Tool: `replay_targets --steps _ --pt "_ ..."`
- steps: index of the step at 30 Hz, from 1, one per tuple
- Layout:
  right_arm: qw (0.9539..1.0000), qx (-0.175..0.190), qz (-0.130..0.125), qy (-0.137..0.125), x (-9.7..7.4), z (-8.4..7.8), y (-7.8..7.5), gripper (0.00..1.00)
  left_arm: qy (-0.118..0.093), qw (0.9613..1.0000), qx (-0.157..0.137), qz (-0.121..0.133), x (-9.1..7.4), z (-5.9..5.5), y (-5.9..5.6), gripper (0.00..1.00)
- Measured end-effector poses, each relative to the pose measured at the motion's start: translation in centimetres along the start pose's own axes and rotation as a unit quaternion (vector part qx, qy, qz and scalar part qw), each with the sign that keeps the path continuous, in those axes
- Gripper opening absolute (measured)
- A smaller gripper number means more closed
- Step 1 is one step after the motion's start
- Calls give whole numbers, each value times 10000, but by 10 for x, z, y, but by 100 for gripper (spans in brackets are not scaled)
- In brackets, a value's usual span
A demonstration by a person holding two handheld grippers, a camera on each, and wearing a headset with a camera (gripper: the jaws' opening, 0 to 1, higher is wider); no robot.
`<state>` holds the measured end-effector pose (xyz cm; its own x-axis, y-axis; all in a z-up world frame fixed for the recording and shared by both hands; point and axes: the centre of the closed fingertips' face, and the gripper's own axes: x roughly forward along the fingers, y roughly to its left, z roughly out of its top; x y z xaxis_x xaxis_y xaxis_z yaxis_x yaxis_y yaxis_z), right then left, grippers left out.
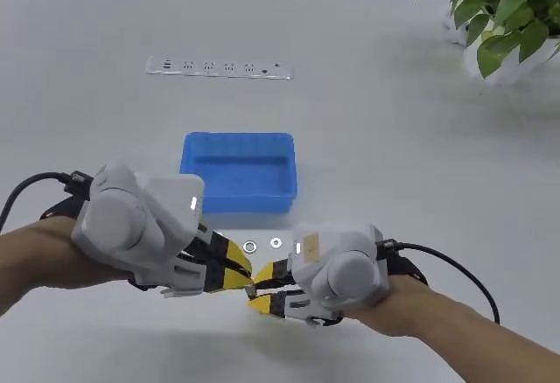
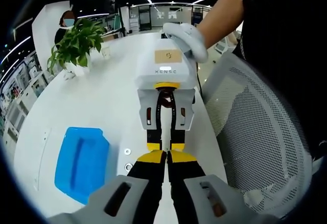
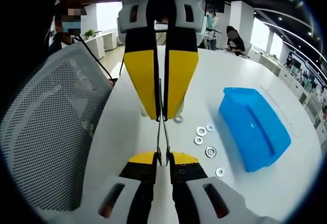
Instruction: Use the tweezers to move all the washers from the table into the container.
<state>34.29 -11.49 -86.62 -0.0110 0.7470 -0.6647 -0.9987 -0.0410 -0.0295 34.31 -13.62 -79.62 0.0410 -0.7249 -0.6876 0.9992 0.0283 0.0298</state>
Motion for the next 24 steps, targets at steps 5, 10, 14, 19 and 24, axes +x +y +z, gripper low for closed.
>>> replay_targets --steps 5,10,14,19,24 --pt "9999 -85 29 48 2 0 1 12 -6 10000 -9 -8 0 1 0 6" --pt "9998 -156 40 137 5 -2 1 12 -12 10000 -32 -13 1 1 0 6" --pt "9997 -171 37 160 5 -3 0 11 -6 10000 -44 -13 1 1 1 6" --pt "9997 -170 57 149 6 -2 1 11 30 10000 -41 -17 0 0 0 6" --pt "9997 -199 59 121 8 2 1 12 66 10000 -35 22 -5 -1 0 6"
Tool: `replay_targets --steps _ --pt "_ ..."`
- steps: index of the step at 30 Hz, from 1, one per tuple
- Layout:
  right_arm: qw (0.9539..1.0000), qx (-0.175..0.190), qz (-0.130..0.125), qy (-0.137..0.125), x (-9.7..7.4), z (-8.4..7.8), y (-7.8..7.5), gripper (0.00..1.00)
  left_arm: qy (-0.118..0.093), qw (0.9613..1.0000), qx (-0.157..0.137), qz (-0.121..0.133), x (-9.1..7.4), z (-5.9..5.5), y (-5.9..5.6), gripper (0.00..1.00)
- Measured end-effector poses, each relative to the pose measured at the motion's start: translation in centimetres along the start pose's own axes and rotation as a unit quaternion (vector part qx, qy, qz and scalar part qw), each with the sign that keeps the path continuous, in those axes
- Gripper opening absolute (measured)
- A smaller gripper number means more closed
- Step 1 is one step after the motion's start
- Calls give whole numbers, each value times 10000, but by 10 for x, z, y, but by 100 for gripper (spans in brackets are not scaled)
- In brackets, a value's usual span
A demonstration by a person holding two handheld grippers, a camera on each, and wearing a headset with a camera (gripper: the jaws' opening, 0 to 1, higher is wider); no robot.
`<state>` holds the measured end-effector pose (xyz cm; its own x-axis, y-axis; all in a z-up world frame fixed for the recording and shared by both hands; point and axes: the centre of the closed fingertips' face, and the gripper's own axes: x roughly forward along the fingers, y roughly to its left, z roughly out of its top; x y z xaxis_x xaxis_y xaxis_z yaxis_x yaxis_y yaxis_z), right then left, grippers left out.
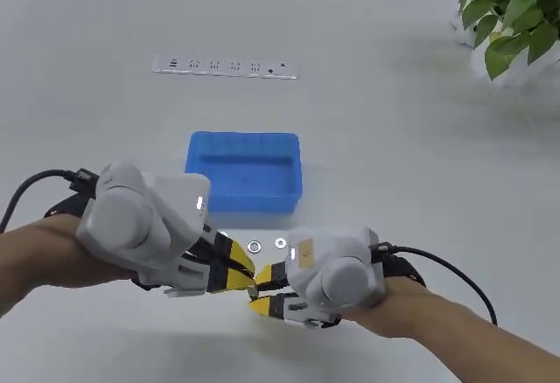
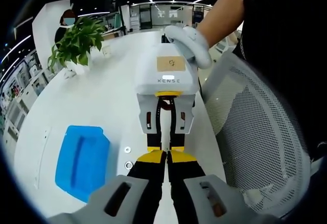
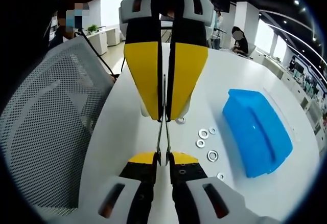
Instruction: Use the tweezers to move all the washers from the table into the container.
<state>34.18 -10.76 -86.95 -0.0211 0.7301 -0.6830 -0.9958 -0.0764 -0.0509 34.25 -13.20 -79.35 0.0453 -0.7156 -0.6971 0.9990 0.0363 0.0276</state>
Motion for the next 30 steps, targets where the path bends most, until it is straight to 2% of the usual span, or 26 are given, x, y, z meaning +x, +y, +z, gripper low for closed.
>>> replay_targets --steps 9,30 --pt "10000 -30 -12 -77 6 12 -7 12 62 9999 -18 121 -12 -5 5 6" --pt "9999 -99 22 -140 18 25 -20 12 203 9992 -68 326 -31 -17 14 6"
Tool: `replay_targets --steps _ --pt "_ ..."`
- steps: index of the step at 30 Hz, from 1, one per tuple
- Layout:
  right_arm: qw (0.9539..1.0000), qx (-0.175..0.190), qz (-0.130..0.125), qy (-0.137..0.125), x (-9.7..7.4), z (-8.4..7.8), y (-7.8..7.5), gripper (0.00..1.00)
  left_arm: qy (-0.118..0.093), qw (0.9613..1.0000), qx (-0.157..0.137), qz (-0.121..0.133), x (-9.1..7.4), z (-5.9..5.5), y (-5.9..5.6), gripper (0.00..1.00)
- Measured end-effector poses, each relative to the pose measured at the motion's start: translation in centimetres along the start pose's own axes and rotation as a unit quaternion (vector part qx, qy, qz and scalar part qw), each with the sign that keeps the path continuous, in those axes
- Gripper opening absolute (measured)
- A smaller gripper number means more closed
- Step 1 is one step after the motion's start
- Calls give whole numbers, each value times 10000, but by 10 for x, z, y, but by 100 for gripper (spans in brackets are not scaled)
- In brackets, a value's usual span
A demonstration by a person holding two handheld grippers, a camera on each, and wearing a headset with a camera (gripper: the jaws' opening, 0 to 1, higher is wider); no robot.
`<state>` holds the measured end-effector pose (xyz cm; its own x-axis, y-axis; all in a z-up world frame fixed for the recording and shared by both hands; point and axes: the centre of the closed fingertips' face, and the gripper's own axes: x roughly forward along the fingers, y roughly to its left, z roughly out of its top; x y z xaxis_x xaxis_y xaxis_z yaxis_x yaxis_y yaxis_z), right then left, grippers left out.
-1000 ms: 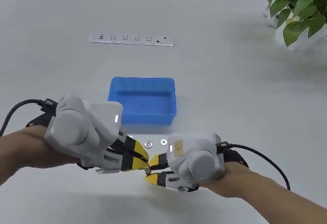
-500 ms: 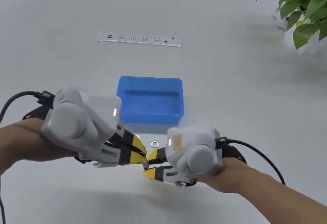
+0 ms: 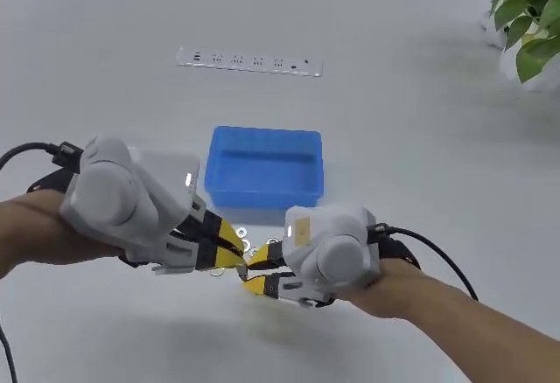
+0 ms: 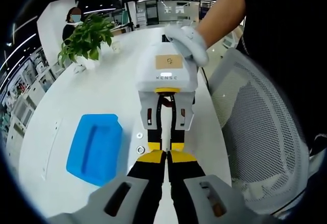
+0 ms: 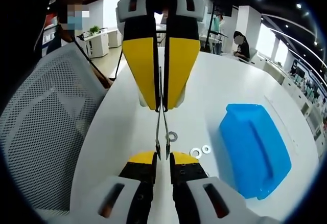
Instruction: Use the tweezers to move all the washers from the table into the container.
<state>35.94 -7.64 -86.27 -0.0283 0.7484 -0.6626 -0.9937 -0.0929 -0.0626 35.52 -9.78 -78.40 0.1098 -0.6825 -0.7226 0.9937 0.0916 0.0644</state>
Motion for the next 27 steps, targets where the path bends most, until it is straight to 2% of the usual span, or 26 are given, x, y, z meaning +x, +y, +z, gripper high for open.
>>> replay_targets --steps 13,27 --pt "9999 -52 74 -77 11 11 -3 12 49 9999 -57 81 -7 -8 5 6" --pt "9998 -100 129 -94 21 14 -7 12 119 9998 -103 143 -12 -18 8 6"
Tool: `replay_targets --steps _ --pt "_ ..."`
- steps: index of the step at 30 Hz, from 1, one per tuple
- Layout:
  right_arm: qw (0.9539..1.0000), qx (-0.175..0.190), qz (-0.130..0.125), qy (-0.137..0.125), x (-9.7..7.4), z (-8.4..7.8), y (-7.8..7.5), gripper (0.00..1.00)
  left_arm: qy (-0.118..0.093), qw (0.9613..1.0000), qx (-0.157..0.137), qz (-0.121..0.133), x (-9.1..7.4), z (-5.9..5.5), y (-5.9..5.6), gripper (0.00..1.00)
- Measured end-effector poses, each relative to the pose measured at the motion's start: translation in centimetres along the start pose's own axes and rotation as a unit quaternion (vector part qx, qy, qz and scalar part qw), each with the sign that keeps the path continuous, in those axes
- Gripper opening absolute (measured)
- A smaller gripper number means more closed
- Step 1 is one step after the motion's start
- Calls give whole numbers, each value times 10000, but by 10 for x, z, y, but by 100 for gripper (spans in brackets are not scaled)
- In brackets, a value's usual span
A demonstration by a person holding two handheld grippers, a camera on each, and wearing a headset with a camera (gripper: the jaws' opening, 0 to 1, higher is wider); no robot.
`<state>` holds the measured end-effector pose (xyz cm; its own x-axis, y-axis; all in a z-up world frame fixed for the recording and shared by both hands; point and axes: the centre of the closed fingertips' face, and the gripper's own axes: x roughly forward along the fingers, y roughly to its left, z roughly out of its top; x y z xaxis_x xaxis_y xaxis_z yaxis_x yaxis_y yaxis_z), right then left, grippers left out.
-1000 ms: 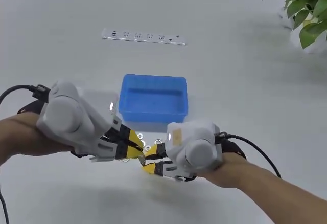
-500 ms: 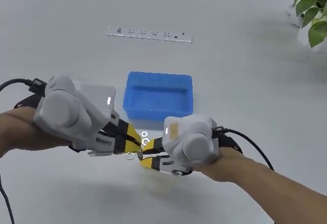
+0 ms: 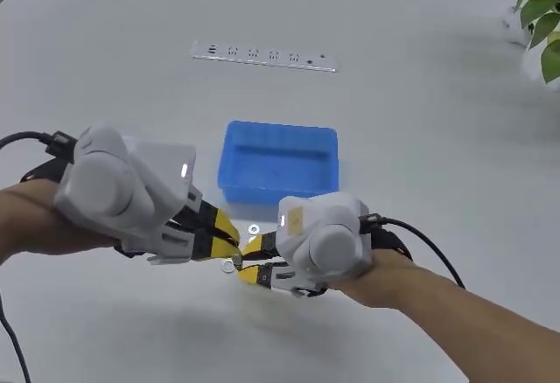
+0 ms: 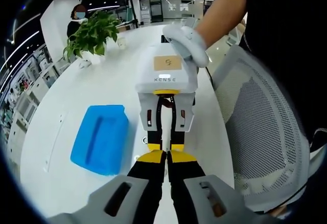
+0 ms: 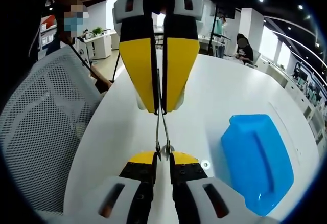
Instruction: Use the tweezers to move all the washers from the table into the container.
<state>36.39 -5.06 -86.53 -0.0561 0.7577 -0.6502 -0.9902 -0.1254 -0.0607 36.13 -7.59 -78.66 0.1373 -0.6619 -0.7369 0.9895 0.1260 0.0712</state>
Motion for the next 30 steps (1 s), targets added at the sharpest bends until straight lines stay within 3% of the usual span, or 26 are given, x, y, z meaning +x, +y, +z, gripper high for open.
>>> replay_targets --steps 21,30 --pt "9999 -59 126 -15 15 4 -1 12 70 9999 -142 56 -6 -18 4 6" --pt "9999 -13 148 -20 17 3 -3 12 13 9998 -205 45 -4 -18 7 6"
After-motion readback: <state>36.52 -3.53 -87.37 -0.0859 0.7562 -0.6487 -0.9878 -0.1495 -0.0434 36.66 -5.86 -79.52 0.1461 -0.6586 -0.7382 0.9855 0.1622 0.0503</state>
